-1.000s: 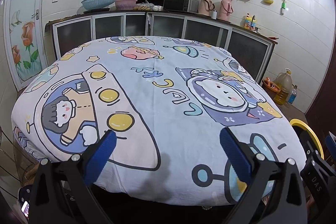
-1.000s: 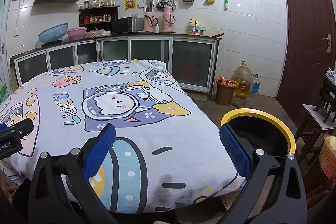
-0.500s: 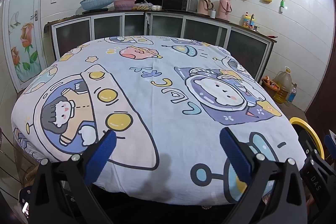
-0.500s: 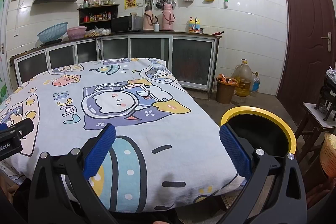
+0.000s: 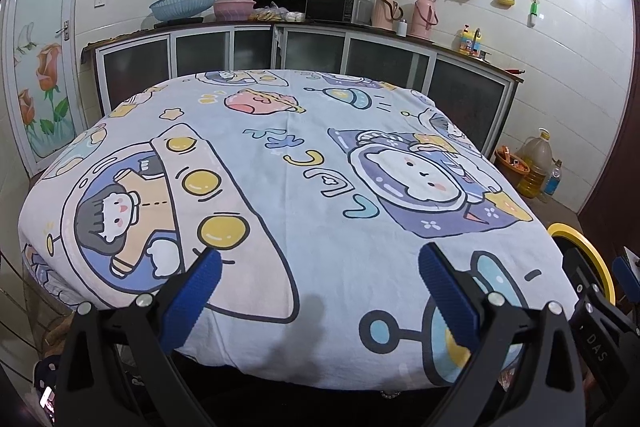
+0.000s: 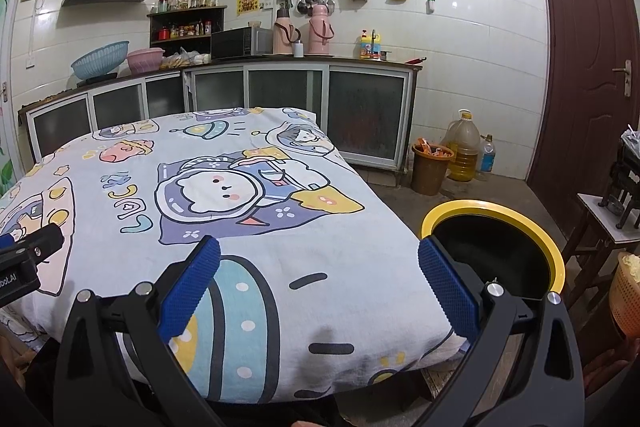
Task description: Collect trash
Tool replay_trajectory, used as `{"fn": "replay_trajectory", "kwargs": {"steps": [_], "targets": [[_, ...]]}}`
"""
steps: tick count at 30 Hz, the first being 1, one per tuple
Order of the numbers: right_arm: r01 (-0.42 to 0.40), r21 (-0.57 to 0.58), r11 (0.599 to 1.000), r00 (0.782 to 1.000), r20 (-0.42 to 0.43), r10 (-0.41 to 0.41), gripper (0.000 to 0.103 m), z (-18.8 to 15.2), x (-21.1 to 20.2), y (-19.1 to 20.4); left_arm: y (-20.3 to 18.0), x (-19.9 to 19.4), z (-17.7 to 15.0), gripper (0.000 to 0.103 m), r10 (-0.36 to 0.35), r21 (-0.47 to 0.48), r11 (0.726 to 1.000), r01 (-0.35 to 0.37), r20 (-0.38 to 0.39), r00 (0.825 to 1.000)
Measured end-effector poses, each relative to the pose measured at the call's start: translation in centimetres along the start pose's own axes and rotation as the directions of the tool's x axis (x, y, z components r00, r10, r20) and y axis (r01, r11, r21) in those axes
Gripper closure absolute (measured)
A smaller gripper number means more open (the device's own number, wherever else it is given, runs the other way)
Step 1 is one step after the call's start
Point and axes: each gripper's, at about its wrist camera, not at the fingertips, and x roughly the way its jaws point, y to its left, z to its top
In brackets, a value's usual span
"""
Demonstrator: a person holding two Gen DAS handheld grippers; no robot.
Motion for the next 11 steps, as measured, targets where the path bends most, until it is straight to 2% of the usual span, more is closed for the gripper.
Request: {"fn": "replay_trajectory", "kwargs": {"steps": [11], "targets": [[0.0, 0.004, 1.0, 1.0, -0.001, 0.0, 0.008, -0.17, -0.01, -0.04, 0.09, 0.58, -0.01, 0.008, -0.002, -0.007, 1.0, 0.001, -0.038, 0.999]]}}
